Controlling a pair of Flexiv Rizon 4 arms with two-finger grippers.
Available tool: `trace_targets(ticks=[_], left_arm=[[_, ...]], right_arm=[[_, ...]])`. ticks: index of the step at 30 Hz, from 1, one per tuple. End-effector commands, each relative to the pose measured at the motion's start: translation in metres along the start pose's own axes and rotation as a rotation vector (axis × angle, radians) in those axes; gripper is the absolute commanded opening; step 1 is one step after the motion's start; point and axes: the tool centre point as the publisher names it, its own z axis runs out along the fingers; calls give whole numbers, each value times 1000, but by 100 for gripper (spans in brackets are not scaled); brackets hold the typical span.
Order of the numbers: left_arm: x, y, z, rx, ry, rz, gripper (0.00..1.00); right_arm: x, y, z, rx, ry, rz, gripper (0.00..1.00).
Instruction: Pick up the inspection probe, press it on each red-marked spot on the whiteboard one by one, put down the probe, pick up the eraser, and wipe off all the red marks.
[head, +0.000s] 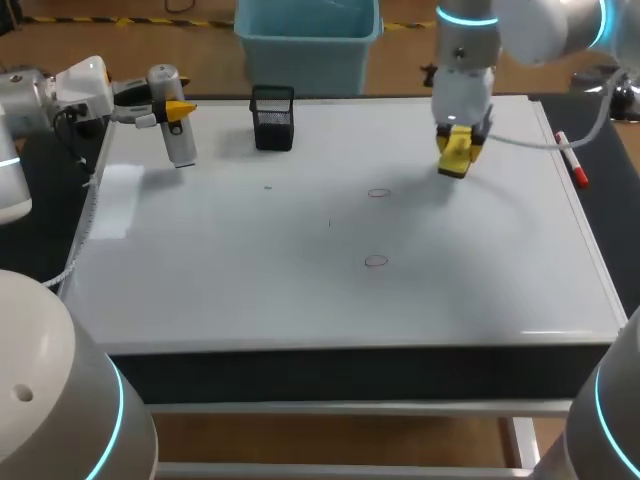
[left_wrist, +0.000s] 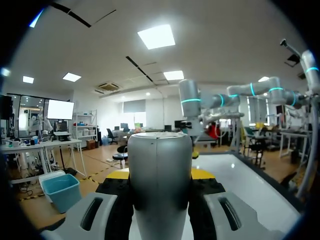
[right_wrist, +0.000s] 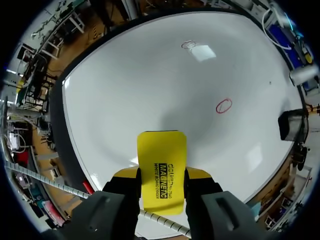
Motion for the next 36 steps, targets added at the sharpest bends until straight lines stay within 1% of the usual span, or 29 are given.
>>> trace_targets(ticks=[1,4,6,11,20,23,36], left_arm=[[-1,-1,0,1,1,0,0],[-1,-1,0,1,1,0,0],[-1,-1,0,1,1,0,0],[-1,-1,0,1,1,0,0],[-1,-1,0,1,1,0,0],[-1,-1,0,1,1,0,0],[-1,-1,0,1,1,0,0]], right_arm=[[13,-24,0,-11,-3,49,0],[23,-39,0,-18,-9,102,0],[30,-49,-2,-26,-32,144,0],[41,-63,-5,-30,-65,204,0],[50,-69,-1,-32,-44,236,0],[55,-70,0,-39,-50,257,0],[55,-70,0,-39,-50,257,0]])
